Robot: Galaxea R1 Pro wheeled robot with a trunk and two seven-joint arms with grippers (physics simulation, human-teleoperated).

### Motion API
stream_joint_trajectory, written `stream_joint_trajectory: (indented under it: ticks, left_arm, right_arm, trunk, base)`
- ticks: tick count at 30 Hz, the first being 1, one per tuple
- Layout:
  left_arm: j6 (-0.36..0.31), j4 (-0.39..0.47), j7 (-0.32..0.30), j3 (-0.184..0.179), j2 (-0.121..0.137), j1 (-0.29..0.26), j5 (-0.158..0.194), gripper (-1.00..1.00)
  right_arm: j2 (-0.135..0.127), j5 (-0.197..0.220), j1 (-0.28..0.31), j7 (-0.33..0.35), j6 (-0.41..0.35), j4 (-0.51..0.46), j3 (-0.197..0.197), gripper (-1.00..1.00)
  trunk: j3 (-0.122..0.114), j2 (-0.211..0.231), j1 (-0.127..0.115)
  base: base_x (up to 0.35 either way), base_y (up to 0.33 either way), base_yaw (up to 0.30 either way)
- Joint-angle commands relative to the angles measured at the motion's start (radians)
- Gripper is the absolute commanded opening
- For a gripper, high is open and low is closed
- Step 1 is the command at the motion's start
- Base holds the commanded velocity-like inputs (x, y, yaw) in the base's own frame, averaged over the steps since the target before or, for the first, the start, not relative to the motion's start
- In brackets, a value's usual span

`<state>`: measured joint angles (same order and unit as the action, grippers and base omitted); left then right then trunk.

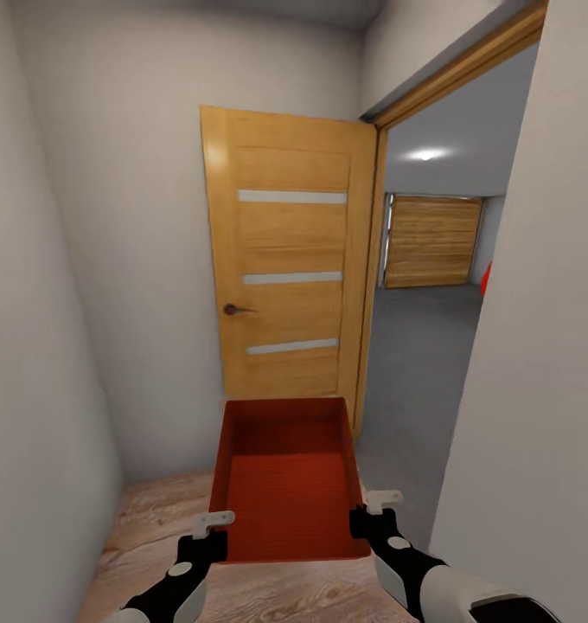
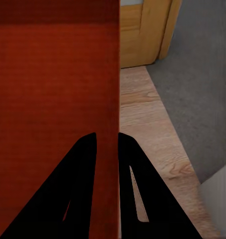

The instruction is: Move the two storage containers from the living room to the garage. In the garage, place one container on the floor and stack the other container on top of it (either order is fine).

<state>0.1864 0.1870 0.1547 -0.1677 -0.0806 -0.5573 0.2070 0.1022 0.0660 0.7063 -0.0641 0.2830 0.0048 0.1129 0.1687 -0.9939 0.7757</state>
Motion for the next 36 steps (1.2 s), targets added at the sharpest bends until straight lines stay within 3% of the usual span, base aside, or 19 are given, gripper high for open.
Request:
stream_joint_trajectory:
  ticks: [1, 8, 18, 36]
  left_arm:
    - [0.042, 0.003, 0.012, 0.002, 0.001, -0.001, -0.001, -1.00]
    - [0.041, 0.002, 0.014, 0.002, 0.001, -0.001, -0.001, -1.00]
    - [0.038, 0.002, 0.014, 0.002, 0.001, -0.001, -0.001, -1.00]
    - [0.036, 0.002, 0.013, 0.001, 0.001, -0.001, -0.003, -1.00]
  right_arm:
    - [-0.001, 0.031, 0.001, -0.004, 0.005, 0.004, -0.013, -1.00]
    - [-0.001, 0.030, 0.001, -0.002, 0.005, 0.004, -0.013, -1.00]
    - [-0.001, 0.030, 0.001, -0.002, 0.005, 0.004, -0.013, -1.00]
    - [0.000, 0.031, 0.001, -0.005, 0.005, 0.004, -0.013, -1.00]
  trunk:
    - [0.001, -0.001, 0.000]
    - [0.001, -0.001, 0.000]
    - [0.001, -0.001, 0.000]
    - [0.001, -0.001, 0.000]
  base:
    - [0.000, 0.000, -0.282]
    - [0.049, 0.007, -0.282]
    - [0.279, 0.135, -0.263]
    - [0.304, 0.166, -0.027]
